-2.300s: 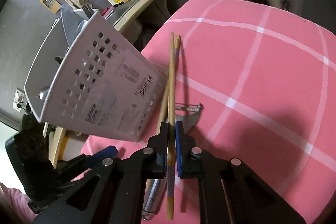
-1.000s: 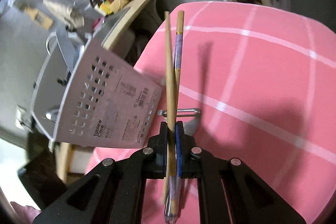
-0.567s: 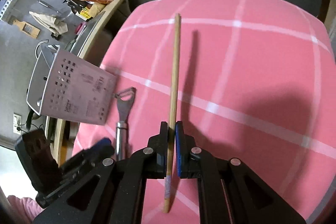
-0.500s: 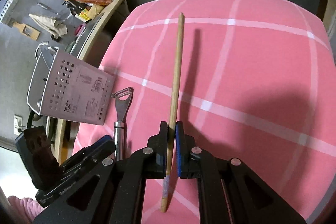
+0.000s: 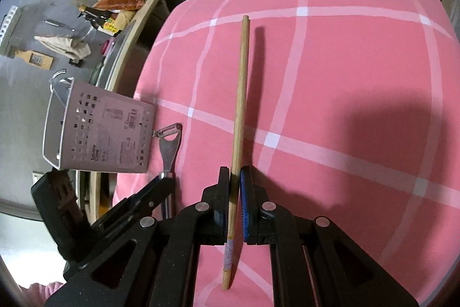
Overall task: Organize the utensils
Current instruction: 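Lower the left tool onto the silver peeler handle and close on it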
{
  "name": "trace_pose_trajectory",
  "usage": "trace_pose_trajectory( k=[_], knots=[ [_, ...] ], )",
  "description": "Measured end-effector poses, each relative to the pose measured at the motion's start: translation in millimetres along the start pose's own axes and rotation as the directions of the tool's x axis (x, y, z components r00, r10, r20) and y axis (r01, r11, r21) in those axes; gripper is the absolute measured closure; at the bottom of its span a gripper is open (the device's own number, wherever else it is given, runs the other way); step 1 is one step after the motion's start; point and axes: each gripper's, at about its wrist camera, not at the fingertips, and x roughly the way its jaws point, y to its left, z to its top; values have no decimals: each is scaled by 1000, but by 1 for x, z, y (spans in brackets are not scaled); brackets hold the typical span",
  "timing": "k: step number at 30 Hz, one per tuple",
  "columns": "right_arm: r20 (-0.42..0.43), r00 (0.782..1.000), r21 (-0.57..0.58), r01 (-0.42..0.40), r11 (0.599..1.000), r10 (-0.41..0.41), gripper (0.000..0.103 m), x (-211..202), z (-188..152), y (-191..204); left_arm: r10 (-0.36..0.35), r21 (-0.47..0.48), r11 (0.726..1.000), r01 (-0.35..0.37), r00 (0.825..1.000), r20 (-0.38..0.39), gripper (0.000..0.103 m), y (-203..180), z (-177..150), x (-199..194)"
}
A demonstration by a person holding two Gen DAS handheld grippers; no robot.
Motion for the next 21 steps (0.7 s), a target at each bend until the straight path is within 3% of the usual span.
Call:
trace_pose_trajectory(
  k=[7,13,17,21],
  knots=[
    [-73,995,-22,62,998,-63,96,19,13,14,17,101,995,-6,995,-101,84,-9,6,2],
    [-137,986,-33,95,995,-99,96,36,22,24,13,123,992,2,993,-121,84,-9,5,0],
    [-88,993,-23,70,997,-72,97,27,14,25,-60,115,990,76,990,-131,85,-5,1,-7],
    [36,999,0,-20,1000,20,97,-3,-6,25,-136,180,971,155,985,-110,86,-6,-13,-30]
  ],
)
